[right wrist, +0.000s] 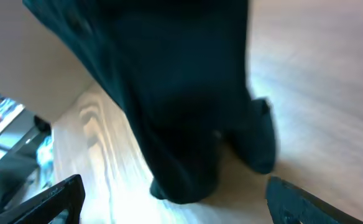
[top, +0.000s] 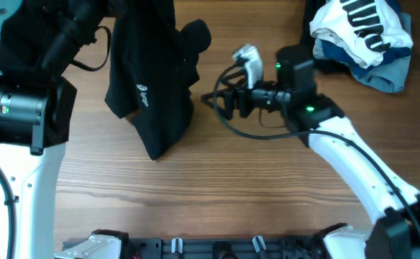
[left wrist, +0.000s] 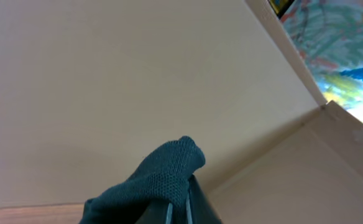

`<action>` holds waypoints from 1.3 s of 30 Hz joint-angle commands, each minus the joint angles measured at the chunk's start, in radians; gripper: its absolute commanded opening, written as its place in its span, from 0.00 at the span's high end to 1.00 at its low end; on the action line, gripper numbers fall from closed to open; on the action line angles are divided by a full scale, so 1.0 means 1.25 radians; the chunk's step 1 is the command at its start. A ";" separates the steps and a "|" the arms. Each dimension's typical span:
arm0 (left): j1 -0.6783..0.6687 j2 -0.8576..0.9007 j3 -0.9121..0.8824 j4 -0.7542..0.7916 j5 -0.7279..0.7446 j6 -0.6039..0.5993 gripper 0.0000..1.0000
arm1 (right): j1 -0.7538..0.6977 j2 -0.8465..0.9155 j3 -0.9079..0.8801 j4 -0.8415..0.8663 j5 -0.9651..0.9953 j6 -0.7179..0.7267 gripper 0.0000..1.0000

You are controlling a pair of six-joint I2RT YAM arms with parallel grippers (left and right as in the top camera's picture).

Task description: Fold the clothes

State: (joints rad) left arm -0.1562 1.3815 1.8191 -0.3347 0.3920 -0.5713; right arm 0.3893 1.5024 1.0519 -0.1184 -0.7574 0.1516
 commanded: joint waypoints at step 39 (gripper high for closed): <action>-0.002 -0.349 0.022 -0.287 -0.545 0.245 0.96 | -0.039 -0.036 0.819 -0.735 0.490 -0.206 0.96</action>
State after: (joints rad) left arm -0.1562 0.8951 1.8423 -0.6998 -0.2382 -0.2966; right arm 0.3561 1.4178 2.0636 -1.0584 -0.1886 -0.0853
